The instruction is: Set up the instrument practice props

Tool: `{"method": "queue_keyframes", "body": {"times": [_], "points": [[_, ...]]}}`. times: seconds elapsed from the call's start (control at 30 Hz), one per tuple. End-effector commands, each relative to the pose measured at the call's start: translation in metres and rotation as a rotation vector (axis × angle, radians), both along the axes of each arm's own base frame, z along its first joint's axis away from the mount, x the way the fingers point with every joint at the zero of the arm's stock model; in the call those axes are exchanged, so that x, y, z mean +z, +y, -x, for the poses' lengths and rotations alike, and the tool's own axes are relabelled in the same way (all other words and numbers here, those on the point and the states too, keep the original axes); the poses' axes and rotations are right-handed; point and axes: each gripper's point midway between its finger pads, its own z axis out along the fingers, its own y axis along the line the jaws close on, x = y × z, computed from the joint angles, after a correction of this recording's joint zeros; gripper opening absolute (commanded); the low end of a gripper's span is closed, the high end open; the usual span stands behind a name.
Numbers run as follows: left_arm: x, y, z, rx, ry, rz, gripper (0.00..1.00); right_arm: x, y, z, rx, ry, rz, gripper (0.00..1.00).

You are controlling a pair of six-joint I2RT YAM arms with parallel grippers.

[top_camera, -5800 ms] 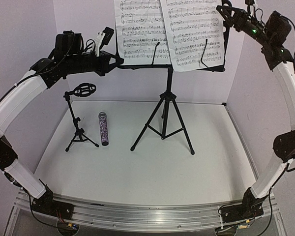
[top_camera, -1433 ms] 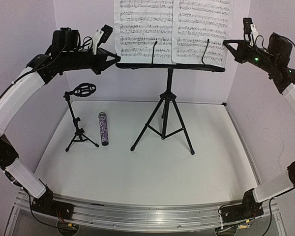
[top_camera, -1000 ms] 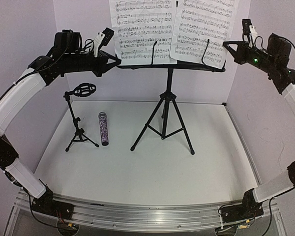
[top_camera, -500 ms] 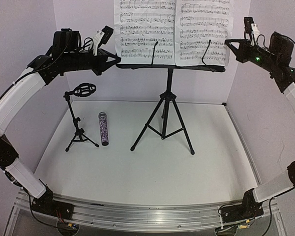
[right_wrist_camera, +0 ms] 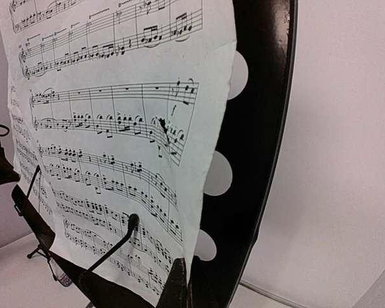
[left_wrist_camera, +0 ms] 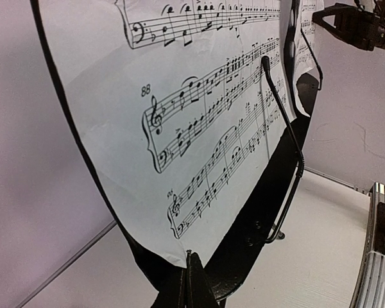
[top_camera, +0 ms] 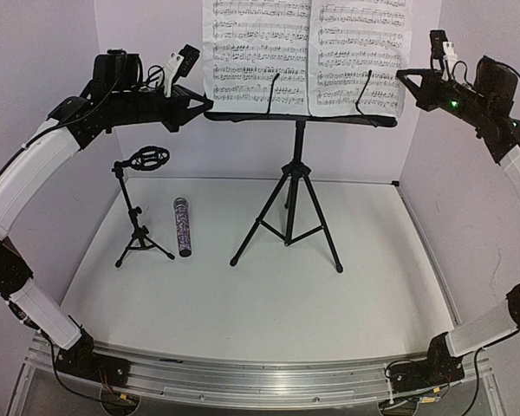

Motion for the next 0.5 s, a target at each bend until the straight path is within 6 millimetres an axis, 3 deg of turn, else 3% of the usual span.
{"method": "queue_keyframes", "body": {"times": [0.0, 0.47], "points": [[0.0179, 0.0043, 0.0047, -0.004, -0.042, 0.031, 0.00, 0.0084, -0.0055, 0.0053, -0.025, -0.032, 0.002, 0.00], [0.0179, 0.0047, 0.0064, -0.006, -0.045, 0.033, 0.00, 0.0086, -0.0090, 0.0096, -0.045, -0.036, 0.003, 0.04]]}}
